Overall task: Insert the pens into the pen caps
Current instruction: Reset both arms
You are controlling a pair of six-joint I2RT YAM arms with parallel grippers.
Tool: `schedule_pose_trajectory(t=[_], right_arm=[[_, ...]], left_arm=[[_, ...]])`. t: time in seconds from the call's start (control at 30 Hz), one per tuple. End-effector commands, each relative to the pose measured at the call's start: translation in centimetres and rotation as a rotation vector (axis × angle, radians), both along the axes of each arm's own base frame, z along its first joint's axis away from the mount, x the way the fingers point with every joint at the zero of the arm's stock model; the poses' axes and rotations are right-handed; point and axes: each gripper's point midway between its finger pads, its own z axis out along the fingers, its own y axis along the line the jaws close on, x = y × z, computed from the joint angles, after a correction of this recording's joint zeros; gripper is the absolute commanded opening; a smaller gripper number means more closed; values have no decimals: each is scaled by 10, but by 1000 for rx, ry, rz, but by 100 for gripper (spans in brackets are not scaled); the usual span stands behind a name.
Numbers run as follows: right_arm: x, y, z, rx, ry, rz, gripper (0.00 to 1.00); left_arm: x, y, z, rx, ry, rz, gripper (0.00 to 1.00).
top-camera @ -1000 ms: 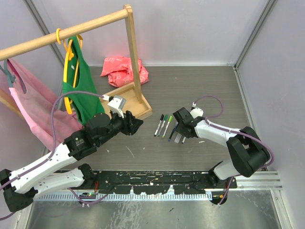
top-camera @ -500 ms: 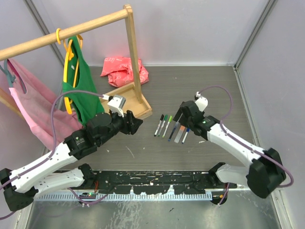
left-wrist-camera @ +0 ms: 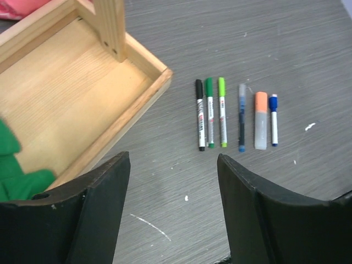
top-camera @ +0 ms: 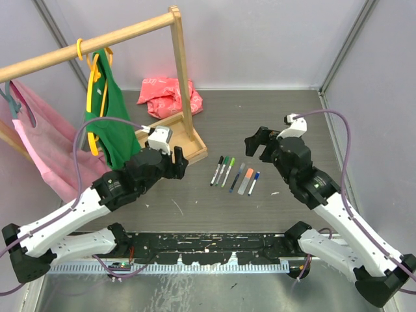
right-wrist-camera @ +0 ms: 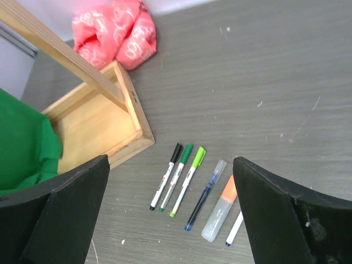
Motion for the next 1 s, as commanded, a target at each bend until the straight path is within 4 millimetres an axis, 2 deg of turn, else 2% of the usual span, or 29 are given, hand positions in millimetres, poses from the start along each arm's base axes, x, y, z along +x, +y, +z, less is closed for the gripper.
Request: schedule_pose_trajectory(t=[0.0,0.17,0.3,0.43,0.47,0.6,0.97], right_arm=[[-6,-12,61,-20,-172,18,99],[-23,-32,88,-30,-287,-4,99],[-34,-44,94,-3,-348,-33,99],[-43,-54,96,45,-387,-59,99],[-45,-56,95,51,-395,-67,99],[-48,-64,93,59,-406,-98,99],[-49,-61,91,67,-404,-82,99]], left_arm=[[5,23,20,6,-56,83,67],[0,40,15,32,-66,116,72],[-4,53,11,43,-72,141,77],[-8,62,9,48,-74,158,98],[-8,64,9,47,-73,165,99],[-10,69,7,38,-71,179,98],[-9,68,4,40,-72,181,98]])
